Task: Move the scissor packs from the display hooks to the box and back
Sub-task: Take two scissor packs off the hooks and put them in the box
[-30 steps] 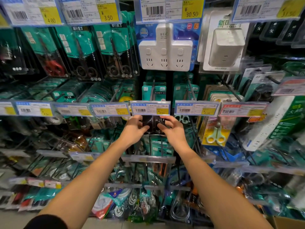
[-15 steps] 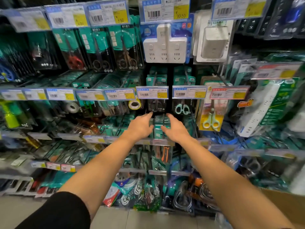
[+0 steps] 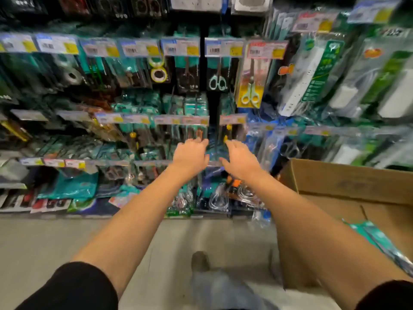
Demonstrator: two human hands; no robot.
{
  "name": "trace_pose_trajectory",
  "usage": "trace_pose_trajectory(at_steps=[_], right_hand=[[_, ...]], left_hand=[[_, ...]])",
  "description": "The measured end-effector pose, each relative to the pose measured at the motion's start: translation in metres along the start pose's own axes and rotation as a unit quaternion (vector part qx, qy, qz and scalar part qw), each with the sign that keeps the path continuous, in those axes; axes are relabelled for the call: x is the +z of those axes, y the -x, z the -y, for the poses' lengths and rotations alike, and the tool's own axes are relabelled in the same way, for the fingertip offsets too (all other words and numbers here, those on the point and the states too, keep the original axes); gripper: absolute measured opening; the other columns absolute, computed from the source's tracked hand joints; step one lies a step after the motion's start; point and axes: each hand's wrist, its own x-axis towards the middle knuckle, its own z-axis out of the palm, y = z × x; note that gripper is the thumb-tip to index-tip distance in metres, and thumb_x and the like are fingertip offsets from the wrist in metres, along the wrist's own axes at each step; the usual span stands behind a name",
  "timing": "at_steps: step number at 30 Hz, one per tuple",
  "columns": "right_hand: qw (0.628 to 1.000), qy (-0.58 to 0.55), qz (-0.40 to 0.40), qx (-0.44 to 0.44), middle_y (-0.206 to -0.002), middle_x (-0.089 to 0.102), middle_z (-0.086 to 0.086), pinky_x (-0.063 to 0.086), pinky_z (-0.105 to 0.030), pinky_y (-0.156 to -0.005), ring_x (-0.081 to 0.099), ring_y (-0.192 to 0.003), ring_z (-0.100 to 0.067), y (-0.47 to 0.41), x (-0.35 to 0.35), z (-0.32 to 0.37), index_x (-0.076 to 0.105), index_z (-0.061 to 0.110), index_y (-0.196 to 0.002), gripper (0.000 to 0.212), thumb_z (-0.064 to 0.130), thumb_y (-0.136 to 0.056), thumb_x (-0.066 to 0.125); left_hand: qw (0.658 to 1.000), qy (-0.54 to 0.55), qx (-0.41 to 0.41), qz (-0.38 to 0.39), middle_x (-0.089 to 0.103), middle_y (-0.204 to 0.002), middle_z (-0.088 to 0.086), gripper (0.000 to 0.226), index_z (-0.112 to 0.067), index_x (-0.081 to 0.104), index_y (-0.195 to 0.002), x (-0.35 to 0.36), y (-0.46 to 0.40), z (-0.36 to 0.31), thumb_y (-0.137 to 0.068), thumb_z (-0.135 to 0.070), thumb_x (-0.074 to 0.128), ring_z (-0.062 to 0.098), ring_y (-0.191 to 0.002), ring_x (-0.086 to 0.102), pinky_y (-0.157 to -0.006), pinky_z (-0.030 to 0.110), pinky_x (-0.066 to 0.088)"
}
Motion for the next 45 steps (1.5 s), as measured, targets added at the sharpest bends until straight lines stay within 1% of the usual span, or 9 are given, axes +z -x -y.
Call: trace_pose_trajectory(at_steps=[4,8,17,26,32,35,38,42,45], right_hand=[[1.0,0.014,-0.003,0.016,-0.139,0.045,-0.015,0.032,-0.039,-0.108,0.039,-0.132,-0.033,0.074,0.008,-0.027,0.035,0.006,-0.143,0.06,0.034,-0.093,0.056],[0.998,0.016,-0.015,0.06,-0.131,0.052,-0.016,0.04,-0.042,-0.102,0.046,-0.125,-0.035,0.136,-0.002,-0.064,0.042,0.007,-0.137,0.056,0.034,-0.09,0.058],[0.986,0.045,-0.012,0.163,-0.141,0.046,-0.015,0.031,-0.038,-0.109,0.041,-0.131,-0.032,0.226,-0.032,-0.149,0.035,0.008,-0.143,0.062,0.036,-0.092,0.054],[0.967,0.023,0.008,0.255,-0.137,0.049,-0.012,0.035,-0.04,-0.106,0.044,-0.128,-0.031,0.262,-0.031,-0.252,0.04,0.011,-0.138,0.055,0.038,-0.093,0.053],[0.969,0.013,0.037,0.244,-0.121,0.058,-0.015,0.04,-0.04,-0.096,0.052,-0.115,-0.034,0.261,-0.02,-0.34,0.051,0.009,-0.122,0.043,0.037,-0.089,0.055],[0.965,-0.004,0.085,0.247,-0.127,0.055,-0.016,0.043,-0.04,-0.097,0.05,-0.119,-0.034,0.259,-0.014,-0.382,0.047,0.01,-0.127,0.047,0.039,-0.091,0.052],[0.96,-0.021,0.135,0.245,-0.136,0.049,-0.017,0.045,-0.042,-0.099,0.047,-0.125,-0.035,0.26,-0.008,-0.424,0.041,0.011,-0.136,0.055,0.038,-0.089,0.053],[0.95,-0.022,0.208,0.233,-0.138,0.046,-0.017,0.043,-0.043,-0.1,0.046,-0.125,-0.036,0.265,-0.003,-0.469,0.035,0.01,-0.138,0.055,0.037,-0.092,0.052],[0.943,-0.009,0.248,0.221,-0.135,0.048,-0.016,0.042,-0.043,-0.1,0.046,-0.124,-0.034,0.266,0.003,-0.492,0.037,0.012,-0.138,0.058,0.04,-0.091,0.056]], left_hand=[[0.999,0.013,0.02,0.026,0.049,-0.143,0.007,0.05,-0.017,0.042,-0.141,0.018,0.042,-0.053,-0.096,-0.037,0.049,0.031,-0.128,0.048,-0.098,0.046,0.042],[0.996,0.021,0.084,0.013,0.058,-0.124,0.008,0.04,-0.015,0.05,-0.126,0.024,0.069,-0.115,-0.092,-0.035,0.052,0.031,-0.117,0.055,-0.09,0.046,0.046],[0.981,0.036,0.193,-0.001,0.06,-0.123,0.007,0.038,-0.015,0.052,-0.124,0.027,0.087,-0.244,-0.09,-0.031,0.05,0.03,-0.117,0.054,-0.093,0.043,0.044],[0.969,0.002,0.24,0.059,0.056,-0.132,0.008,0.043,-0.017,0.048,-0.133,0.058,0.068,-0.344,-0.094,-0.034,0.047,0.03,-0.123,0.051,-0.098,0.042,0.04],[0.969,-0.003,0.211,0.128,0.058,-0.13,0.009,0.039,-0.018,0.05,-0.131,0.09,0.041,-0.417,-0.094,-0.032,0.049,0.03,-0.122,0.052,-0.099,0.042,0.042],[0.968,0.028,0.173,0.181,0.061,-0.127,0.011,0.036,-0.015,0.051,-0.128,0.109,0.03,-0.45,-0.096,-0.031,0.049,0.032,-0.118,0.057,-0.094,0.04,0.047],[0.963,0.043,0.148,0.22,0.058,-0.131,0.013,0.043,-0.016,0.045,-0.136,0.131,0.021,-0.475,-0.096,-0.032,0.049,0.033,-0.122,0.054,-0.095,0.042,0.047],[0.954,0.055,0.108,0.274,0.054,-0.134,0.013,0.048,-0.016,0.041,-0.141,0.159,0.013,-0.497,-0.095,-0.029,0.048,0.033,-0.123,0.051,-0.1,0.044,0.047],[0.95,0.057,0.08,0.296,0.056,-0.129,0.014,0.042,-0.015,0.045,-0.135,0.174,0.011,-0.509,-0.095,-0.027,0.049,0.032,-0.118,0.053,-0.099,0.044,0.047]])
